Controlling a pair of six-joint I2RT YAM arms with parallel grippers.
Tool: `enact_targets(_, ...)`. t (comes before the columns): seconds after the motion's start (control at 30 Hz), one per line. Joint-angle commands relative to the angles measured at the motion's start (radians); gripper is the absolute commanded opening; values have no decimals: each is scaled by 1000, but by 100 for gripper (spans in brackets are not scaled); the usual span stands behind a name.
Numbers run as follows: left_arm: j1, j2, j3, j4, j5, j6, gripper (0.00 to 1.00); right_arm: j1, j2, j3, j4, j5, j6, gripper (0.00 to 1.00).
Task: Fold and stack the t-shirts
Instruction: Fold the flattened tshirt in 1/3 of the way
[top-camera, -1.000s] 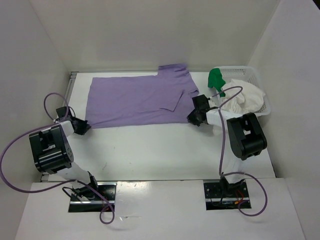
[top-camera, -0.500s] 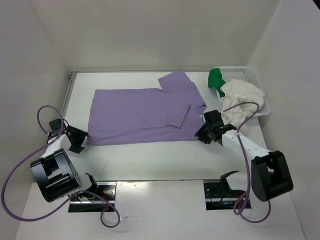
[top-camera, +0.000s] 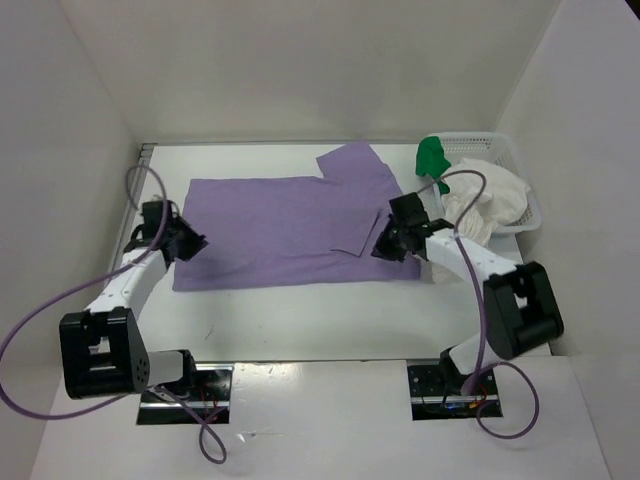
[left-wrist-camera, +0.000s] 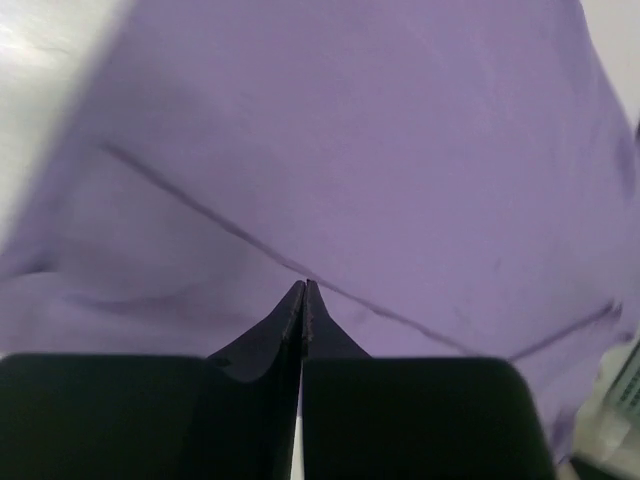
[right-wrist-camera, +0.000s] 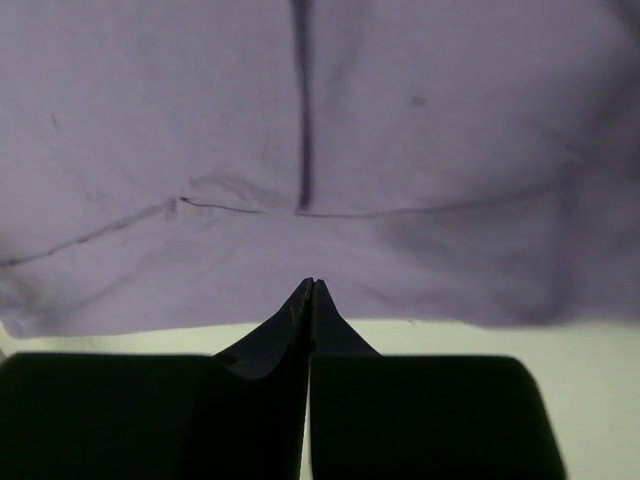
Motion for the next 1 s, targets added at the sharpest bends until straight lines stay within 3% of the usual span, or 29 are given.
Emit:
enact_targets(0.0,-183,31,25,51,-71,7,0,69,119,74,121,-67,-73,0)
enact_targets(0.07,-245,51,25,91,-44,-8,0,89,170,88,155,-67,-73,2)
enact_targets(0.13,-334,74,-14,128,-15,-18,1,89,207,111,164,-55,-73,22)
enact_targets(0.23,-412,87,-43,174,21,-54,4,89,239,120,173,-45,-82,34)
enact_targets(0.63,-424,78,-117,178,-24,-64,9,89,327,165,193,-8,-70,34)
enact_targets(0.97,-339,48,-167,171,4,-33,10,69,318,156,172,31,-41,35)
